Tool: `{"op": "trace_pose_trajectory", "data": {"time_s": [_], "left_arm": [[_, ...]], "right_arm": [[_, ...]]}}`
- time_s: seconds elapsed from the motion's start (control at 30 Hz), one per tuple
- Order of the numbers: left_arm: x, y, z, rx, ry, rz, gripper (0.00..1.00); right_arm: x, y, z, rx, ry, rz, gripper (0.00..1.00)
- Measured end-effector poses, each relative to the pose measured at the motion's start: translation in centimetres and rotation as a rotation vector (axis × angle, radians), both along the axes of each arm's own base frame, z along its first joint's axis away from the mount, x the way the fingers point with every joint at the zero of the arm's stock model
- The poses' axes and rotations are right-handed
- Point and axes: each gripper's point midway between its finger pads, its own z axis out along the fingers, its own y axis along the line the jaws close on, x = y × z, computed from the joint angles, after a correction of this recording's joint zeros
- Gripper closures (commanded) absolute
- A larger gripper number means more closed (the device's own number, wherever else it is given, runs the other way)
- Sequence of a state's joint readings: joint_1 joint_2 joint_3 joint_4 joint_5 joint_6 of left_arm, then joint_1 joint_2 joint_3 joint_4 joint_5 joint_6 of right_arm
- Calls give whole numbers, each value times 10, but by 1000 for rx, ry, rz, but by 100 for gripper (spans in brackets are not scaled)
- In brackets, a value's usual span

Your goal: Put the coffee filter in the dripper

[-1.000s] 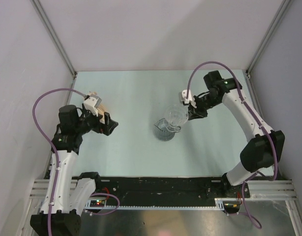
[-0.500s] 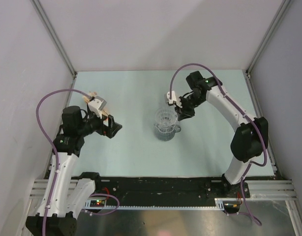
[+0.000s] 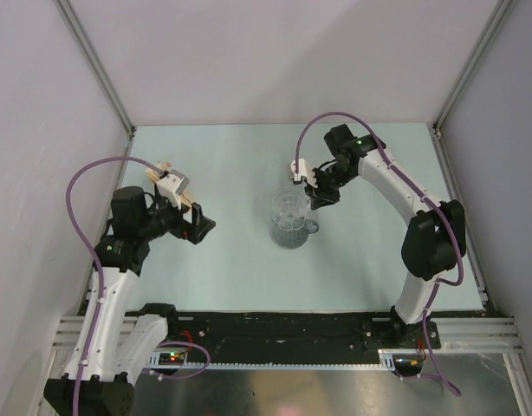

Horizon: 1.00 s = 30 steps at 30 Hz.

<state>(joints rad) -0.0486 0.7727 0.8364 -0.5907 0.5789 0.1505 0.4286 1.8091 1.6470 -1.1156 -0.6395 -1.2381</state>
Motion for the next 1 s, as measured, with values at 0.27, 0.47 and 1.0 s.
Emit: {"op": "trace_pose_trajectory", "data": {"time_s": [0.27, 0.47, 1.0], "left_arm": [[0, 0, -1, 1, 5, 1, 2], [0, 0, -1, 2, 5, 2, 2], [0, 1, -1, 6, 4, 8, 2]], "right_arm": [[0, 0, -2, -1, 4, 1, 100], [1, 0, -2, 0, 7, 1, 100], [-1, 0, -2, 9, 14, 2, 99]]}}
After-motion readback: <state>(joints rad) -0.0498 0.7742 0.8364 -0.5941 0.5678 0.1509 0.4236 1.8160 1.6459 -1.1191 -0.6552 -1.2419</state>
